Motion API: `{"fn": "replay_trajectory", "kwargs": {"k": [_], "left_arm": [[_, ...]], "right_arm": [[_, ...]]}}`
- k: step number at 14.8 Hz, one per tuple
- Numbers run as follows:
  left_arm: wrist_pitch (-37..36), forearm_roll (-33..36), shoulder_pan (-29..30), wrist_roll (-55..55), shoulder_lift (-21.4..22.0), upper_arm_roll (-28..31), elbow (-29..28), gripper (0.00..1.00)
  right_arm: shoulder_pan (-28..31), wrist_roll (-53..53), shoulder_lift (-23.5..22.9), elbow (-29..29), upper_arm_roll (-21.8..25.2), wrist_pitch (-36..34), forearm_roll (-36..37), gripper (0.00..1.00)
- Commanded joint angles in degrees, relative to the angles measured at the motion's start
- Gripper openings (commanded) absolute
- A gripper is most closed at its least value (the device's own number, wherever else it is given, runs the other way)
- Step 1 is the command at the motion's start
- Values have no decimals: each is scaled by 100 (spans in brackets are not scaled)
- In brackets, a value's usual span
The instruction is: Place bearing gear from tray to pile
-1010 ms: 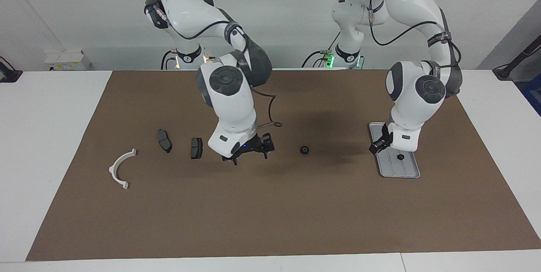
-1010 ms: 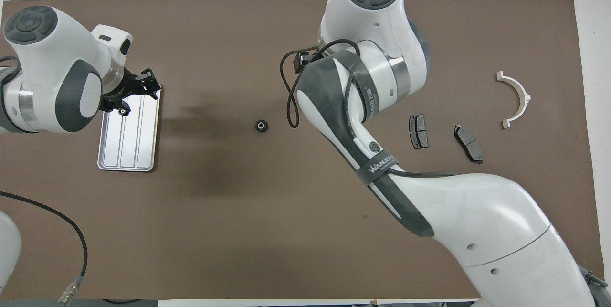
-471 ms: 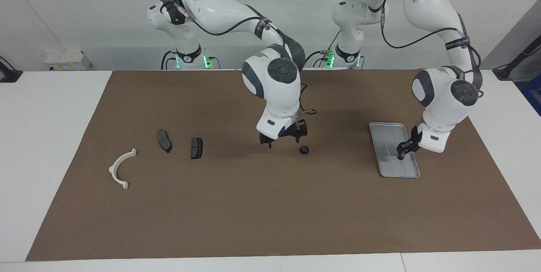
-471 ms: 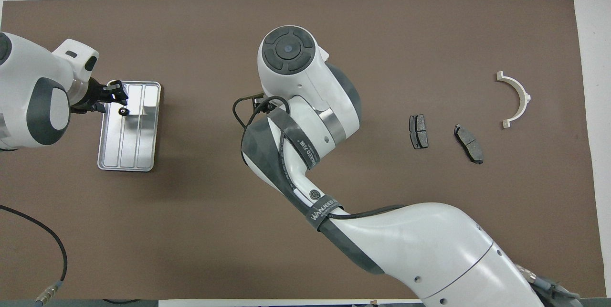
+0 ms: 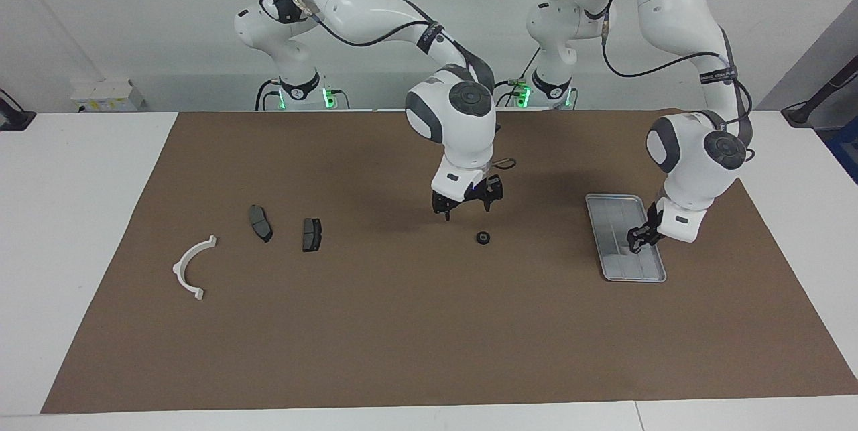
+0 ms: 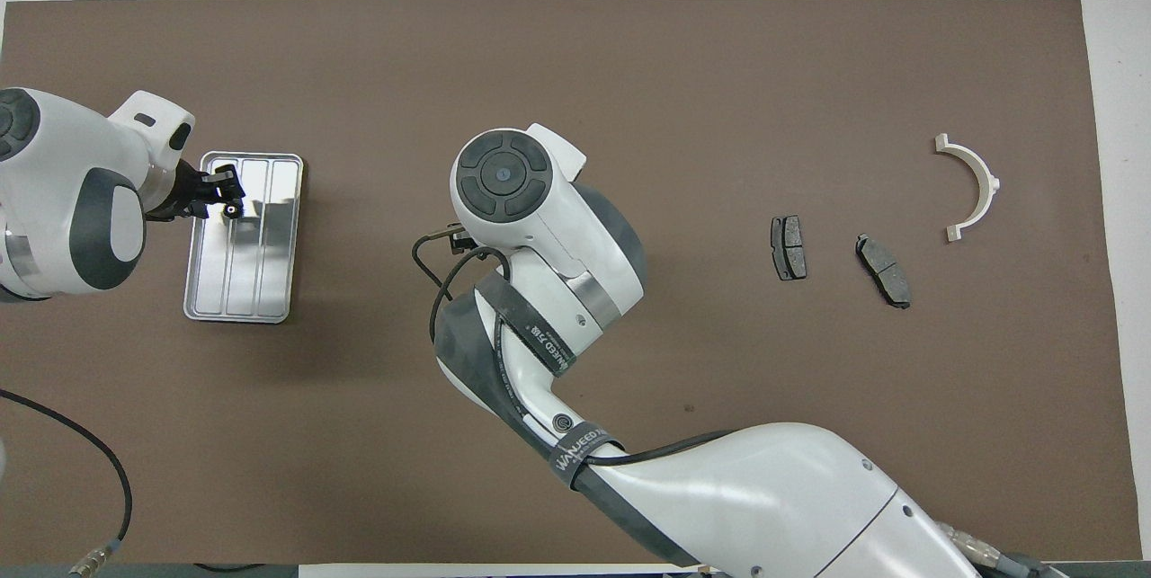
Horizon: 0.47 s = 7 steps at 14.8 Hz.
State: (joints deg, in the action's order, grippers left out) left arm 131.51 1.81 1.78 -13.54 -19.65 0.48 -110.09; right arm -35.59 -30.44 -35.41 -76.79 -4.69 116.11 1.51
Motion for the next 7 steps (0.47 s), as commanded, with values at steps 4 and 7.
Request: {"fn": "replay_trajectory", "kwargs": {"k": [4, 7], "left_arm": [[401, 56, 77, 62, 93, -57, -338, 46], [471, 56, 68, 62, 102, -57, -408, 46]], "right_arm": [[-150, -427, -133, -188, -5, 411, 429, 98], [-141, -418, -309, -144, -5, 509, 456, 97]]}}
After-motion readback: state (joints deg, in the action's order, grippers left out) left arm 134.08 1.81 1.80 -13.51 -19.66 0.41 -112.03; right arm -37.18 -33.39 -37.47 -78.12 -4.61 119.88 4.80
